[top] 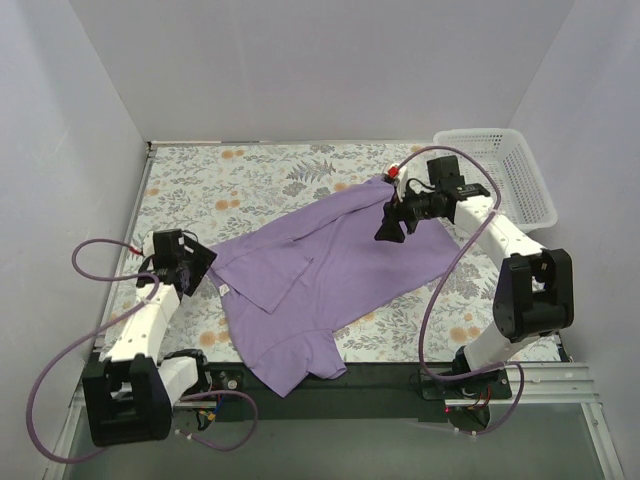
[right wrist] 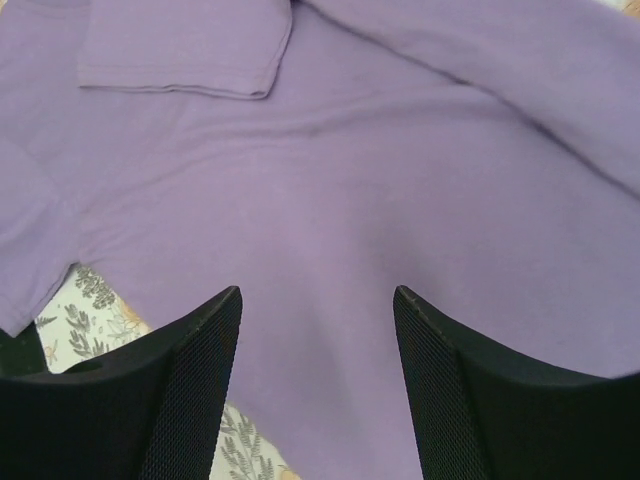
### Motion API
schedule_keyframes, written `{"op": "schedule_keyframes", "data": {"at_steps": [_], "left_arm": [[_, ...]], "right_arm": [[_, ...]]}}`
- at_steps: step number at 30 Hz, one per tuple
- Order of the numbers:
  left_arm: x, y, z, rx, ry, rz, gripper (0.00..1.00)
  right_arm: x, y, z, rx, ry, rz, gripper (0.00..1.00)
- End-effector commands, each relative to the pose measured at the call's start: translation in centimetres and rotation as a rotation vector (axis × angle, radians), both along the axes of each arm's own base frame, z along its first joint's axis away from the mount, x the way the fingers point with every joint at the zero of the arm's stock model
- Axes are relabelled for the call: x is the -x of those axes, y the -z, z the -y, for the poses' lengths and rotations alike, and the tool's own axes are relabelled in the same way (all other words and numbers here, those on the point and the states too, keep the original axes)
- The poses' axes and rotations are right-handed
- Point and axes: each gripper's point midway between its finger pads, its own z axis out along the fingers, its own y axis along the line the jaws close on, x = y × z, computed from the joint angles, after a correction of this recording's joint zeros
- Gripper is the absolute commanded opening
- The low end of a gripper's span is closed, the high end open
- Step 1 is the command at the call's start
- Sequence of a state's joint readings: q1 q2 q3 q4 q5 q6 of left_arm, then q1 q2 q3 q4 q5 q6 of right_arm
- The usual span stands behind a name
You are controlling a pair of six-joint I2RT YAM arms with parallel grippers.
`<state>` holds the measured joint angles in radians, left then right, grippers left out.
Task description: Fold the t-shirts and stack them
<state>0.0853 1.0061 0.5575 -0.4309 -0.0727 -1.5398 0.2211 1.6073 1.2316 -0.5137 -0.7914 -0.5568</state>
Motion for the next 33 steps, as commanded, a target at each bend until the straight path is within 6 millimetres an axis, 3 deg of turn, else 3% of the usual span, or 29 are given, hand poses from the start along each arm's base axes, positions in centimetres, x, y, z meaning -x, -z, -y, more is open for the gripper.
{"op": "schedule_keyframes", "data": {"at_steps": [1,3,10,20,25,28,31,33], "left_arm": [[-2.9,-1.2,0.0,0.031,0.024,0.021,0.65],[-3.5,-0.1,-0.8,0.009,0.013,-0.028,0.64],[-5.9,0.3,-2.7,-0.070,0.036,-0.076,0.55],[-6.4,3.1,-2.8,-0.065,0.074,-0.171,0.45],[-7.7,3.5,-3.4,-0.091,0.081,-0.185,0.42],[-8.3,4.3,-3.8,-0.101,0.087,-0.213,0.34],[-9.1,5.1,-4.2,-0.106,0.096,-0.236,0.17],[-10.1,4.8,-4.9,-0.121,0.092,-0.227,0.00]], "right_arm": [[1.5,0.1,0.0,-0.050,-0.029,0.006,0.69],[1.8,-0.5,0.2,-0.069,-0.028,0.016,0.69],[1.9,-0.7,0.8,-0.096,-0.020,0.014,0.69],[1.8,-0.6,1.4,-0.110,-0.008,0.006,0.69],[1.7,-0.8,1.8,-0.122,0.002,0.005,0.69],[1.7,-1.0,2.1,-0.131,0.007,0.007,0.69],[1.5,-1.1,2.5,-0.141,0.016,0.005,0.69],[1.5,-1.1,2.6,-0.142,0.020,0.004,0.69]]}}
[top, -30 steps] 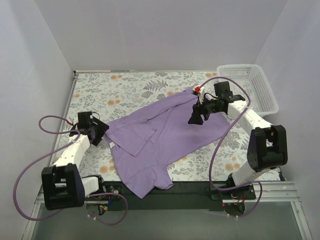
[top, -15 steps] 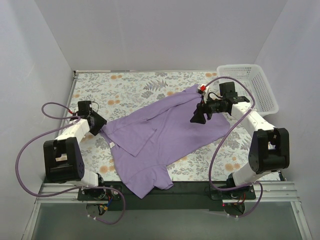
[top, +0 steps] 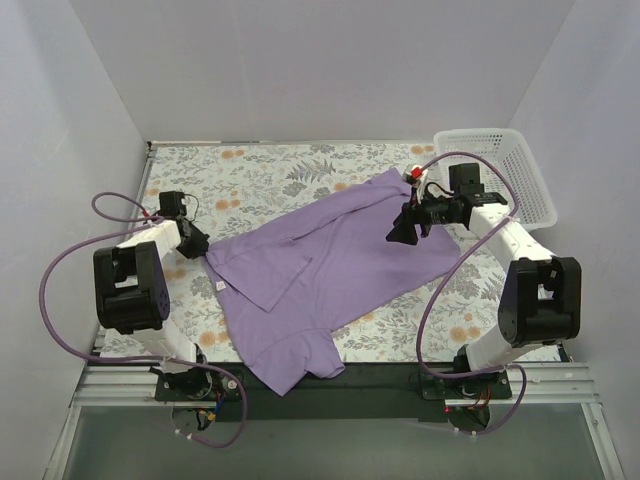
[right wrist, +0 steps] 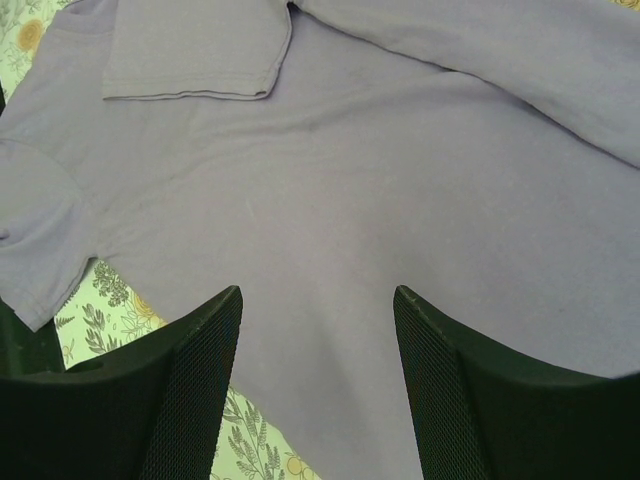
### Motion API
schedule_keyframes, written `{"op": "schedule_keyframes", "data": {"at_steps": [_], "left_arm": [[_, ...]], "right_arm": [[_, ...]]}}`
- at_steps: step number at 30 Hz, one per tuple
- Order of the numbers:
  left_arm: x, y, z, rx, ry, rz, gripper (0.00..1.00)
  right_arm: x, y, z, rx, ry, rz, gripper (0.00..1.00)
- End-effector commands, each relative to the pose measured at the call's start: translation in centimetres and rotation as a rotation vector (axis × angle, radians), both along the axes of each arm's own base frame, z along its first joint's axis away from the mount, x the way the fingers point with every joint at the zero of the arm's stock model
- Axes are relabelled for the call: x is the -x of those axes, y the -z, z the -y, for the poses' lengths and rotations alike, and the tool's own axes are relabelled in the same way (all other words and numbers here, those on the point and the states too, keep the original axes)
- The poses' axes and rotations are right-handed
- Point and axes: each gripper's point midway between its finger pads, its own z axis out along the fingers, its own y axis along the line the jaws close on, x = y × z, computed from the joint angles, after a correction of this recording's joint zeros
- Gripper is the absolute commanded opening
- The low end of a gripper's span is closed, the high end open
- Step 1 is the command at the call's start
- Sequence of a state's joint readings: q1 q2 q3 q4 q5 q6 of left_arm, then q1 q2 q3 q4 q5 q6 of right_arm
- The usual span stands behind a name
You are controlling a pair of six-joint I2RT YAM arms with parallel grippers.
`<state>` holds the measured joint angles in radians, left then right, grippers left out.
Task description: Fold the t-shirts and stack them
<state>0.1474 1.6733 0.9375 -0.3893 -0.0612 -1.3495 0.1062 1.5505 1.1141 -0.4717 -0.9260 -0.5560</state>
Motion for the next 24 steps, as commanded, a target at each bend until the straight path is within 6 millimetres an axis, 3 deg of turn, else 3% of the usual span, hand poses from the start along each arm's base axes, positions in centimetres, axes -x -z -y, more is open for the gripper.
{"op": "schedule_keyframes", "data": {"at_steps": [1,5,6,7,10,12,13,15,16,17,18,19,21,22,23,24], "left_arm": [[-2.3,-1.0,-2.2,-0.068,-0.009,0.034,0.00],[-5.6,-2.4,-5.7,-0.140,-0.049,0.071,0.00],[-7.3,-4.0,-7.2,-0.162,-0.063,0.109,0.00],[-7.8,-3.0,-7.8,-0.165,-0.066,0.089,0.00],[-10.6,-2.7,-9.3,-0.154,-0.046,0.089,0.00],[-12.3,-2.6,-9.1,-0.109,0.005,0.111,0.00],[-13.5,-2.6,-9.1,-0.096,0.037,0.122,0.12],[-14.4,-3.0,-7.9,-0.017,0.097,0.154,0.20],[-14.9,-4.3,-7.9,-0.018,0.110,0.188,0.23],[-15.0,-5.1,-7.8,-0.022,0.123,0.210,0.38],[-15.0,-6.0,-7.6,-0.026,0.132,0.235,0.41],[-15.4,-9.3,-7.6,-0.053,0.139,0.317,0.50],[-14.1,-11.1,-7.0,-0.051,0.132,0.363,0.54],[-13.6,-15.3,-6.3,-0.055,0.140,0.464,0.57],[-11.7,-14.2,-5.1,-0.005,0.136,0.453,0.59],[-10.8,-15.0,-4.2,0.018,0.151,0.488,0.66]], "right_arm": [[0.2,-1.5,0.0,-0.038,-0.014,0.044,0.69],[-0.2,-1.6,0.8,-0.031,0.012,0.048,0.69],[-0.3,-1.5,1.0,-0.022,0.022,0.049,0.69],[-0.5,-1.4,1.1,-0.013,0.032,0.047,0.69],[-1.5,-0.6,2.1,0.041,0.082,0.048,0.69],[-2.5,0.2,3.0,0.094,0.136,0.043,0.69],[-2.8,0.4,3.2,0.104,0.155,0.032,0.69],[-3.9,1.2,3.6,0.130,0.195,0.029,0.68],[-4.9,0.9,3.8,0.138,0.213,0.040,0.68],[-5.8,1.6,4.1,0.152,0.247,0.017,0.68],[-6.4,1.7,4.1,0.156,0.262,0.012,0.67],[-7.9,0.6,4.1,0.142,0.290,0.021,0.67],[-11.0,1.2,4.2,0.149,0.352,0.022,0.66],[-12.5,1.1,4.3,0.150,0.385,0.017,0.66],[-15.5,0.6,3.9,0.133,0.426,-0.002,0.65],[-16.9,0.4,3.7,0.124,0.442,-0.014,0.64]]}}
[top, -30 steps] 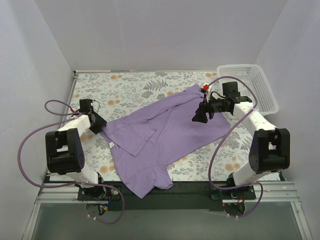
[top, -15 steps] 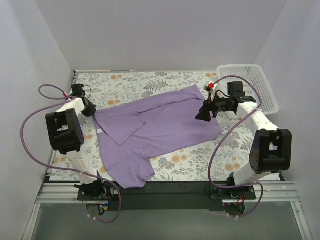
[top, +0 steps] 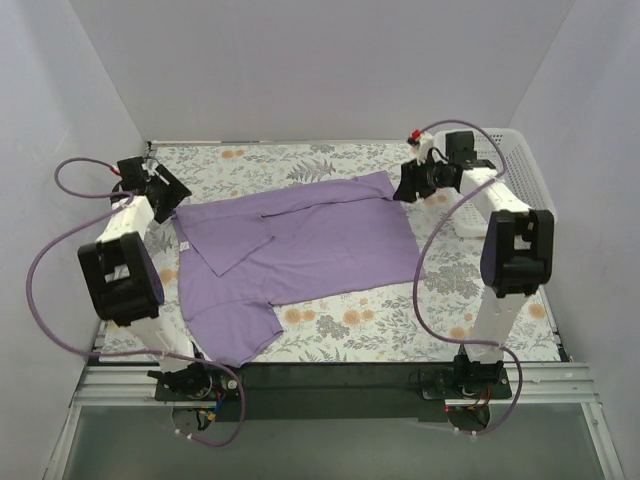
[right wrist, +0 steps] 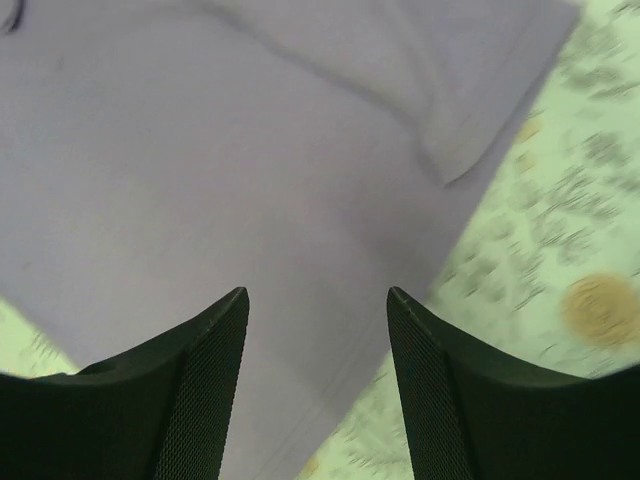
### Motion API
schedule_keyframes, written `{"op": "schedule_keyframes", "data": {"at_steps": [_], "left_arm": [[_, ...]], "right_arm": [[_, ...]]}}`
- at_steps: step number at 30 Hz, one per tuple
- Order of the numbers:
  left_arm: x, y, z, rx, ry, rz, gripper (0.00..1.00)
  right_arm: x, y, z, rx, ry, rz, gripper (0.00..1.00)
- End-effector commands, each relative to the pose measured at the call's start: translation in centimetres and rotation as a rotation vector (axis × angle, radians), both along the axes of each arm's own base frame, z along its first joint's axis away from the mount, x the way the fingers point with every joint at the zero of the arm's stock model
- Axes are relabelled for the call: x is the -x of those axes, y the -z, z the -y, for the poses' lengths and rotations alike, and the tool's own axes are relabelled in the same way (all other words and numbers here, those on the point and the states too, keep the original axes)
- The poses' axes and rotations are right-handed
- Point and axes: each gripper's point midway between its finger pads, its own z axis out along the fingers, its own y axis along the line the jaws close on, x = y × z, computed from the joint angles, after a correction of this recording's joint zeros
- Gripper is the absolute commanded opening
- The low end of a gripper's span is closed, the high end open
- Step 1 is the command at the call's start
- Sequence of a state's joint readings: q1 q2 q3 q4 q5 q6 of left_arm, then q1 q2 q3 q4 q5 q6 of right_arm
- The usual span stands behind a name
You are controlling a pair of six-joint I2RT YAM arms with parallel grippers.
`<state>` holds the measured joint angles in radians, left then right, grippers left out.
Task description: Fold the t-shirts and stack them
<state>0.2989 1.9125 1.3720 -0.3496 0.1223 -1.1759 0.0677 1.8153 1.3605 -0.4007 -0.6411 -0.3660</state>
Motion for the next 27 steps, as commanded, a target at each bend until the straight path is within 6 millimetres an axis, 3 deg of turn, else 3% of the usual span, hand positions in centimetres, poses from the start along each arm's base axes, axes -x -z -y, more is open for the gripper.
{"op": "schedule_keyframes", "data": {"at_steps": [1,2,3,4,5,6,7,8,9,10,16,23,27], "left_arm": [[2.3,-11.8,3.4,0.028,0.083,0.331,0.68],[3.5,-12.0,5.4,0.091,0.153,0.352,0.68],[5.8,-9.4,6.9,0.147,0.178,0.308,0.68],[7.0,-10.6,8.1,0.167,0.225,0.352,0.68],[8.3,-10.2,9.3,0.203,0.271,0.348,0.68],[10.3,-7.6,10.4,0.240,0.295,0.297,0.68],[11.3,-7.9,11.0,0.232,0.325,0.314,0.68],[12.3,-7.1,11.3,0.232,0.338,0.298,0.68],[13.6,-5.5,11.6,0.237,0.339,0.261,0.68],[14.3,-5.4,11.7,0.218,0.349,0.265,0.68],[16.3,-3.0,12.7,0.256,0.366,0.226,0.67],[16.2,-3.2,12.8,0.254,0.376,0.232,0.66],[16.3,-3.0,12.8,0.260,0.376,0.224,0.66]], "right_arm": [[-8.1,-2.7,-0.7,-0.033,0.132,0.064,0.63],[-10.6,-2.8,-1.7,-0.045,0.145,0.053,0.63],[-11.6,-2.3,-2.1,-0.044,0.151,0.041,0.60],[-12.8,-2.4,-2.6,-0.051,0.170,0.036,0.59],[-13.6,0.6,-2.9,-0.036,0.191,-0.024,0.58],[-15.5,-1.2,-3.1,-0.055,0.207,0.023,0.54],[-16.2,-0.8,-3.0,-0.061,0.236,0.009,0.52],[-17.0,1.0,-2.7,-0.039,0.261,-0.009,0.52],[-17.9,0.3,-2.7,-0.043,0.273,0.020,0.52],[-18.3,1.4,-2.6,-0.036,0.284,0.009,0.52],[-18.9,3.2,-2.5,-0.026,0.296,0.000,0.51],[-18.1,5.9,-2.6,-0.026,0.295,-0.062,0.46],[-17.6,6.3,-2.5,-0.027,0.290,-0.076,0.41]]}}
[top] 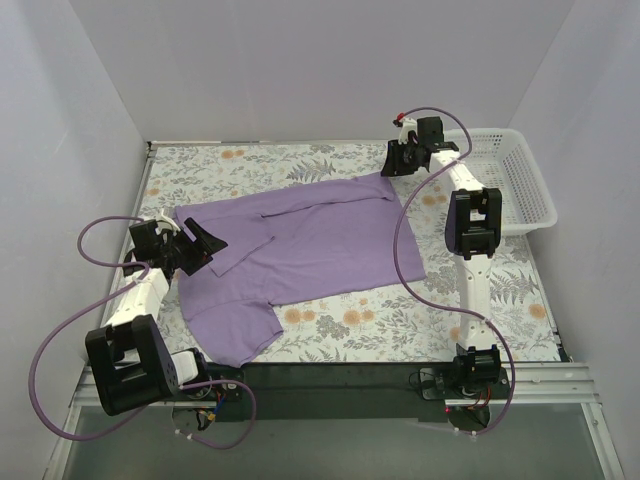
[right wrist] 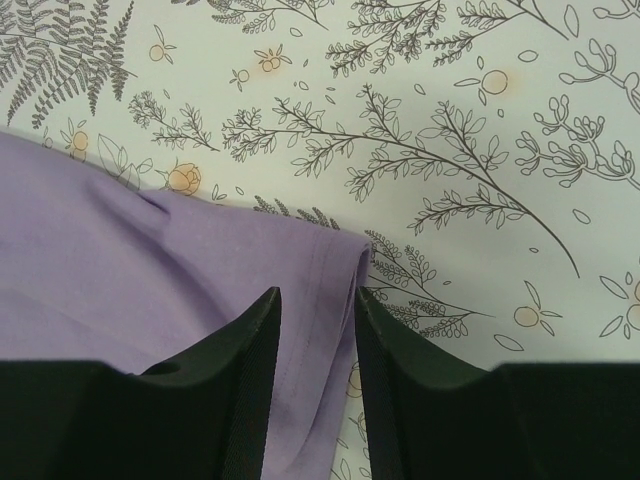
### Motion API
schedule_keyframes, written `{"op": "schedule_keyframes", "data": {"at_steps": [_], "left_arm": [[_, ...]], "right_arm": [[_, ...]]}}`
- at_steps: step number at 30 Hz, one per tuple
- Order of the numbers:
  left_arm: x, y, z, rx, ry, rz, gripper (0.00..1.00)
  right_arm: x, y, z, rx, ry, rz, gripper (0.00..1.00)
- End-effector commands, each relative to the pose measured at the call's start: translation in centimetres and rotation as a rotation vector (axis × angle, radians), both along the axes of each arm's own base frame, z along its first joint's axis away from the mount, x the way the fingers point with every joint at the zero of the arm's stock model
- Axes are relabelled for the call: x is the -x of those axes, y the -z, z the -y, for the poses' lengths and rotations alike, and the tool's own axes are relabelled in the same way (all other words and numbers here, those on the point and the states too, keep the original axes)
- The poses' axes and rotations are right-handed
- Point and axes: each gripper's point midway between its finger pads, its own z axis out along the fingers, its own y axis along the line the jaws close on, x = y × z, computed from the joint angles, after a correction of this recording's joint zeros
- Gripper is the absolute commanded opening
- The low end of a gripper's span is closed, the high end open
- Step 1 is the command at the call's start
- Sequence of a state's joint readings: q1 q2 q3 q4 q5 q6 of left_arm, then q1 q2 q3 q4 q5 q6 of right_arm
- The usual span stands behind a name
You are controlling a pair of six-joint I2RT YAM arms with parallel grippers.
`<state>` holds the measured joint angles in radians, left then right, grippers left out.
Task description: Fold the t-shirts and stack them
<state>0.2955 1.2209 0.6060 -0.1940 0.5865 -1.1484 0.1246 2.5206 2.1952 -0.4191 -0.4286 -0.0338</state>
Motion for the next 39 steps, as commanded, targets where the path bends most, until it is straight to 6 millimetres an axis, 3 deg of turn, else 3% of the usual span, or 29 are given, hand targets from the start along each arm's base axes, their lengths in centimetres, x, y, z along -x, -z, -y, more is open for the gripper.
{"op": "schedule_keyframes", "data": {"at_steps": [1,20,23,27,30,34,39], "left_arm": [[-0.3,-1.2,0.1,-0.011,0.024,0.053,0.66],[-0.3,-1.0,0.1,-0.011,0.021,0.048,0.66],[-0.3,-1.0,0.0,-0.012,0.020,0.047,0.66],[-0.3,-1.0,0.0,-0.012,0.020,0.047,0.66],[-0.3,-0.9,0.0,-0.012,0.020,0.047,0.66],[-0.3,-0.9,0.0,-0.013,0.018,0.043,0.66],[-0.3,-0.7,0.0,-0.014,0.017,0.038,0.66]], "right_arm": [[0.1,-0.4,-0.1,-0.020,-0.006,0.004,0.41],[0.3,1.1,0.4,-0.011,0.015,-0.031,0.39],[0.4,1.1,0.3,-0.017,0.008,-0.032,0.32],[0.2,0.9,0.5,-0.012,0.009,-0.021,0.12],[-0.4,0.3,1.0,0.019,0.017,0.011,0.01],[-2.1,-1.5,2.4,0.105,0.053,0.095,0.01],[-2.7,-2.0,3.2,0.161,0.032,0.145,0.01]]}}
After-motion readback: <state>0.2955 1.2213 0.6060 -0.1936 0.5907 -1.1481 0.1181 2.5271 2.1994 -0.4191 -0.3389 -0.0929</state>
